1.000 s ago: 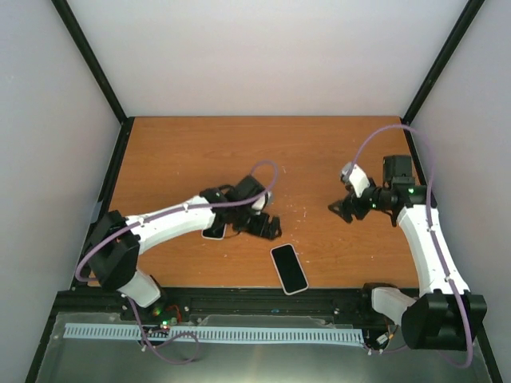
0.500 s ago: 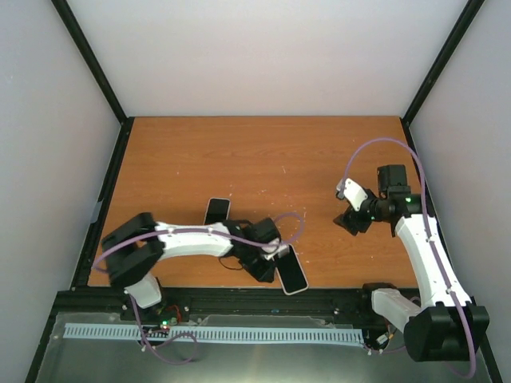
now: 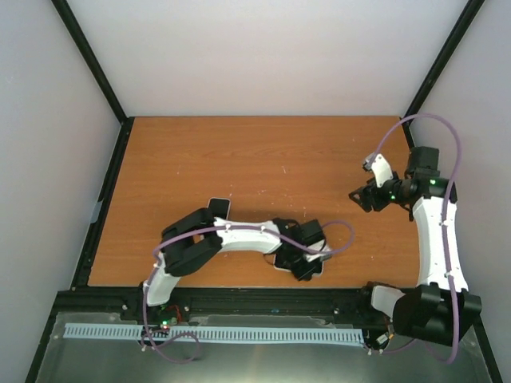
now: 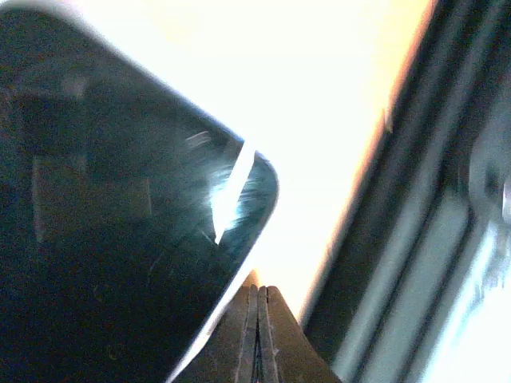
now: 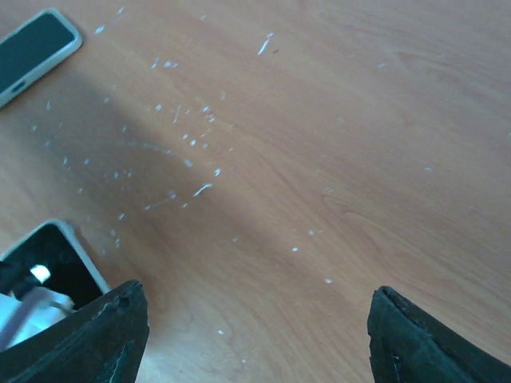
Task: Take the phone out of the phone case
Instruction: Move the phone to the center of the board.
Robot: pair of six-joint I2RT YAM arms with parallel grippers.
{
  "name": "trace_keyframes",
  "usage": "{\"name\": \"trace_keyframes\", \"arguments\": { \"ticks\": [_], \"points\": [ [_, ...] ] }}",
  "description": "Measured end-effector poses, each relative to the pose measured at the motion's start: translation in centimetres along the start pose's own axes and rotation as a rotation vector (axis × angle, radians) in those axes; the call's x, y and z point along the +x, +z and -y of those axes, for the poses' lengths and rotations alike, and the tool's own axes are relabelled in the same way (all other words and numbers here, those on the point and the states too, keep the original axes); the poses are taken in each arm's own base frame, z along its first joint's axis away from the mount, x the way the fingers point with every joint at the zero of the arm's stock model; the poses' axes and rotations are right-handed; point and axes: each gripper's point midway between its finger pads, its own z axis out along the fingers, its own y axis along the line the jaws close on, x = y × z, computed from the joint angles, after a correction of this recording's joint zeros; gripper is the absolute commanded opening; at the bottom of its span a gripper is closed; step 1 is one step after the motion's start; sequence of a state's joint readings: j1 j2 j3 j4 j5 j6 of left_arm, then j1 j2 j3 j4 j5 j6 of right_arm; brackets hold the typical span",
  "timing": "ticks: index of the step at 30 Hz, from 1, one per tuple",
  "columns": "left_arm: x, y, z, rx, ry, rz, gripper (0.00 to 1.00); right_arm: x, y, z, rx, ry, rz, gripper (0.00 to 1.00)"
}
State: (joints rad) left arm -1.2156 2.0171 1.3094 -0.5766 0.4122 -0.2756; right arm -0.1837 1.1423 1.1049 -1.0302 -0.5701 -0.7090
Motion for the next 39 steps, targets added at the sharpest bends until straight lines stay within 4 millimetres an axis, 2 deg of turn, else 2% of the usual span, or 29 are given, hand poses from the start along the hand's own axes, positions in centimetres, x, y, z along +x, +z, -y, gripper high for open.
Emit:
{"name": "trace_keyframes", "arguments": {
  "ticks": [2, 4, 6, 7, 8, 9, 10, 12, 14, 17, 19, 22, 24, 27, 29, 30, 33, 36, 39],
  "points": [
    [-4.4, 0.1, -0.7, -0.02, 0.038, 0.082, 0.02, -0.8, -1.0, 1.2, 0.013, 0.038, 0.029, 0.75],
    [-8.1, -0.3, -2.5, -0.041, 0.039, 0.156, 0.03, -1.5, -2.1, 2.2, 0.031, 0.063, 0.057, 0.75],
    [-11.1, -1.5, -5.1, -0.061, 0.015, 0.222, 0.06, -1.9, -2.9, 2.8, 0.048, 0.08, 0.082, 0.75],
    [-12.7, -2.5, -7.2, -0.083, -0.009, 0.263, 0.09, -2.1, -3.2, 3.0, 0.053, 0.088, 0.094, 0.75],
    [-13.6, -3.3, -8.6, -0.097, -0.025, 0.289, 0.17, -2.2, -3.4, 3.2, 0.053, 0.097, 0.102, 0.75],
    [-14.8, -4.6, -10.3, -0.109, -0.049, 0.321, 0.31, -2.1, -3.5, 3.3, 0.053, 0.107, 0.108, 0.75],
    [-15.5, -5.7, -11.4, -0.119, -0.062, 0.347, 0.5, -2.1, -3.6, 3.3, 0.05, 0.118, 0.114, 0.76],
    [-16.8, -8.7, -13.7, -0.146, -0.113, 0.403, 0.75, -2.2, -3.8, 3.2, 0.043, 0.133, 0.124, 0.77],
    [-16.9, -10.9, -14.2, -0.173, -0.174, 0.43, 0.84, -2.1, -3.9, 2.8, 0.037, 0.14, 0.135, 0.79],
    [-16.1, -14.1, -12.9, -0.225, -0.277, 0.444, 0.87, -1.8, -4.1, 2.1, 0.043, 0.14, 0.142, 0.87],
    [-15.6, -15.8, -12.0, -0.253, -0.328, 0.456, 0.89, -1.4, -4.2, 1.6, 0.041, 0.127, 0.14, 0.88],
    [-13.4, -17.0, -12.2, -0.314, -0.415, 0.457, 0.9, -0.4, -3.6, 0.7, 0.029, 0.099, 0.092, 0.9],
    [-10.0, -16.6, -13.4, -0.358, -0.491, 0.429, 0.89, 0.6, -2.1, -0.7, 0.003, 0.058, 0.01, 0.93],
    [-3.1, -15.9, -16.7, -0.41, -0.648, 0.369, 0.87, 2.4, 1.3, -5.7, -0.119, -0.054, -0.144, 0.98],
    [0.3, -16.1, -18.7, -0.43, -0.743, 0.365, 0.87, 3.9, 2.9, -9.2, -0.209, -0.125, -0.258, 1.0],
    [2.1, -16.5, -19.5, -0.444, -0.798, 0.381, 0.87, 4.5, 3.4, -10.3, -0.237, -0.151, -0.306, 1.0],
    [3.2, -18.4, -20.8, -0.466, -0.865, 0.461, 0.89, 5.9, 5.3, -12.9, -0.296, -0.213, -0.434, 1.0],
    [3.0, -20.8, -20.6, -0.469, -0.898, 0.578, 0.99, 7.5, 7.5, -15.0, -0.315, -0.283, -0.543, 1.0],
    [3.2, -23.1, -20.2, -0.463, -0.926, 0.699, 1.0, 8.9, 10.0, -16.3, -0.3, -0.335, -0.659, 1.0]
  ]
}}
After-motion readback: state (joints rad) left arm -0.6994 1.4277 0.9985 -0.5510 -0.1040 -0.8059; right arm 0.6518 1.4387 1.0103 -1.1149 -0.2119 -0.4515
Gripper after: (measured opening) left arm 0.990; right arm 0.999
